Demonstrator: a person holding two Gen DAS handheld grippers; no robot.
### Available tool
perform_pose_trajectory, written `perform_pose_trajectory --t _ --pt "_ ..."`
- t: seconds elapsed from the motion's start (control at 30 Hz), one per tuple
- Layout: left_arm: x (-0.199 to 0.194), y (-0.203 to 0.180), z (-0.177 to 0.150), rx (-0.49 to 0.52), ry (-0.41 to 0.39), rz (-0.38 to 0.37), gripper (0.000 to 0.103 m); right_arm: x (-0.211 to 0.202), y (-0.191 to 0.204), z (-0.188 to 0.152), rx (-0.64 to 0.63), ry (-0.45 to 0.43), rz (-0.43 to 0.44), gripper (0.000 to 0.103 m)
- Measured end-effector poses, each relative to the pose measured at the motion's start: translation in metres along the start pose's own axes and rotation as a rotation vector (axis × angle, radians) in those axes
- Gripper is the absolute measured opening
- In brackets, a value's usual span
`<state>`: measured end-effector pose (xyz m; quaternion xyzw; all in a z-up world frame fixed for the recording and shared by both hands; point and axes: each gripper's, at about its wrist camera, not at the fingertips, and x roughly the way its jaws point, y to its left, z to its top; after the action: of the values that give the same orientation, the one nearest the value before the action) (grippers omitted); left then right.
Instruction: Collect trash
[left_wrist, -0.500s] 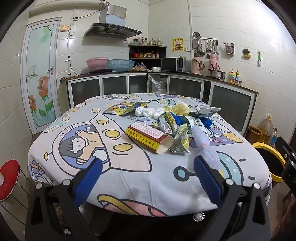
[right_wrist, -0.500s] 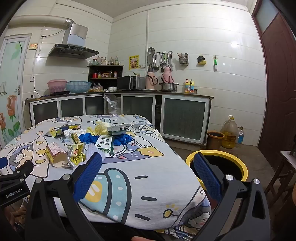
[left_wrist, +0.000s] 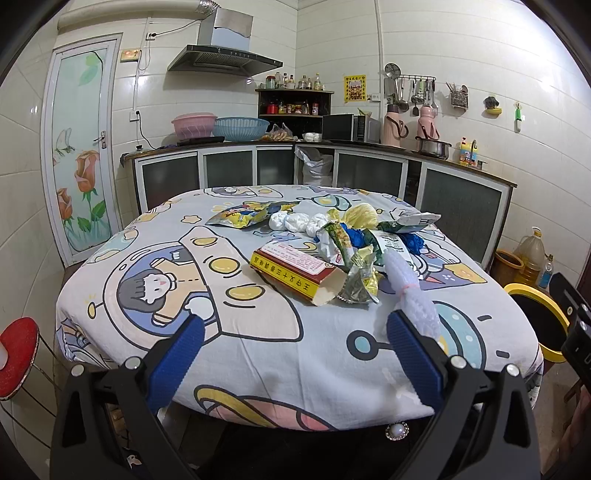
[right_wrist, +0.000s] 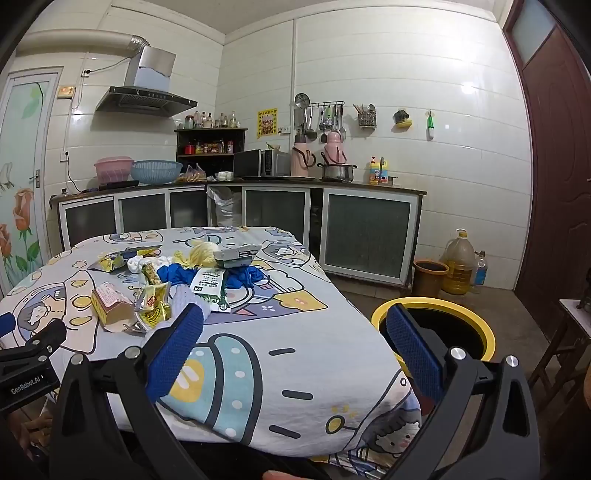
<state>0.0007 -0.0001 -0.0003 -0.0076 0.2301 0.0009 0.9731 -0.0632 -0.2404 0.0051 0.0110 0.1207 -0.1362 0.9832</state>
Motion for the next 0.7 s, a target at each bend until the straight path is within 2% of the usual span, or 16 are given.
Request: perform_pose_trajectory --t 0.7 --pt "0.0031 -0.0011 -0.0030 -0.001 0.005 -0.004 0.095 0.0009 -0.0019 -0.0009 0.000 0.005 -0.001 0.096"
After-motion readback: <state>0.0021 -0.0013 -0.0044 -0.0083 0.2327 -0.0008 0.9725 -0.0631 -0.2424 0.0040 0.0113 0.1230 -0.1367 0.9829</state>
